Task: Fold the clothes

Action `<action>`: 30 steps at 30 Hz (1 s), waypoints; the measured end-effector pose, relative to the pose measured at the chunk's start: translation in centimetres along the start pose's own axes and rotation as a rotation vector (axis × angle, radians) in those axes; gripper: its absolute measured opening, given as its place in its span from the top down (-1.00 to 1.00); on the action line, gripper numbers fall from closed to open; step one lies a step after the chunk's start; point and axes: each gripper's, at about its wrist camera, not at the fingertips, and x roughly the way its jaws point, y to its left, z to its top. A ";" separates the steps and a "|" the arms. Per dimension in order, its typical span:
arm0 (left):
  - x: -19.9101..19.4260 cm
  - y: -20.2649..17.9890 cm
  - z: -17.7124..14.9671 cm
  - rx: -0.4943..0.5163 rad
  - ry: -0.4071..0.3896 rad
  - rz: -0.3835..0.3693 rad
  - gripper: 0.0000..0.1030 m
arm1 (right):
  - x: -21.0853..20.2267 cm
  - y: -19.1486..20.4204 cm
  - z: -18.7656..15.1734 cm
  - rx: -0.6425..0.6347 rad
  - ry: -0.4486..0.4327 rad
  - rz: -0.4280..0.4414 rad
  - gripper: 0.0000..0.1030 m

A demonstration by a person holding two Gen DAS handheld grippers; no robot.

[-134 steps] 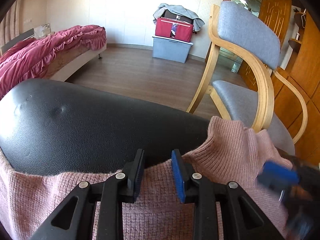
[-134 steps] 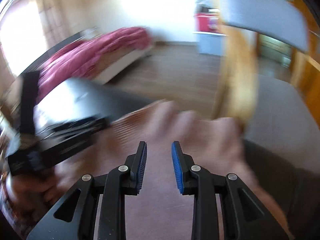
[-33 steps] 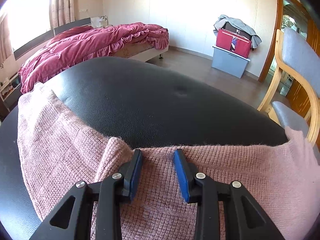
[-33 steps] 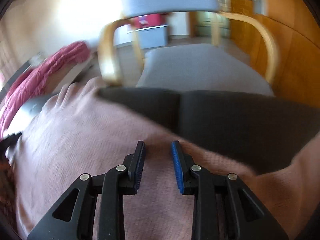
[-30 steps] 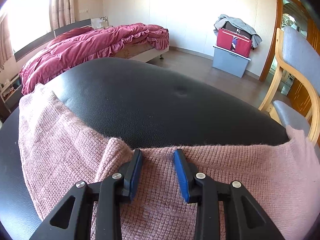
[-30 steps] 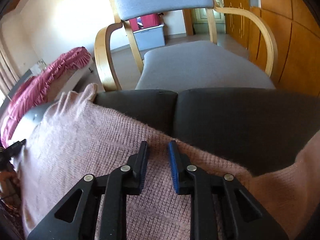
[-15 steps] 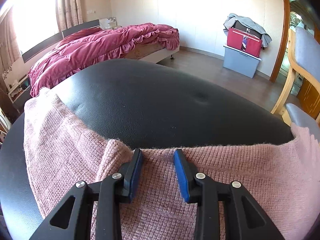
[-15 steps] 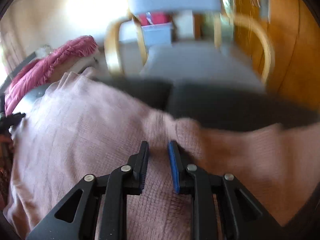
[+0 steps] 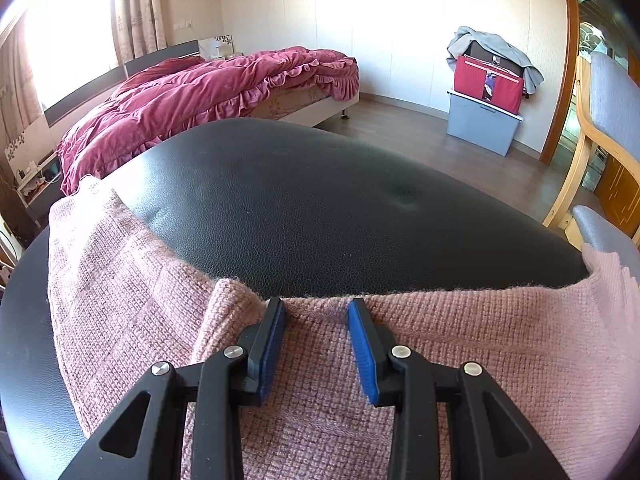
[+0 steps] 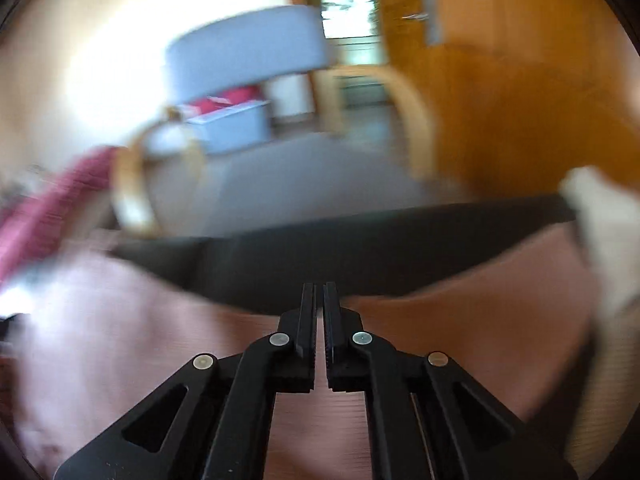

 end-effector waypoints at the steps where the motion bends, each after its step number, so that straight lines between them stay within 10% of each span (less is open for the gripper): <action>1: 0.0 0.0 0.0 -0.001 0.000 -0.001 0.33 | 0.8 -1.0 -0.3 -0.002 0.027 -0.044 0.94; 14: 0.1 0.3 0.1 0.001 -0.002 -0.002 0.33 | 1.8 -8.1 -0.8 0.191 0.069 -0.202 0.92; 19: 0.0 0.1 0.1 0.003 -0.004 0.003 0.33 | -0.1 -4.8 0.5 0.138 -0.034 0.042 0.91; 24: 0.0 -0.1 0.0 0.005 -0.005 0.007 0.33 | 1.0 3.7 -0.1 -0.110 0.083 0.293 0.91; 30: -0.1 -0.2 0.0 0.012 -0.007 0.016 0.33 | 1.4 2.5 -0.8 -0.087 0.119 0.077 0.92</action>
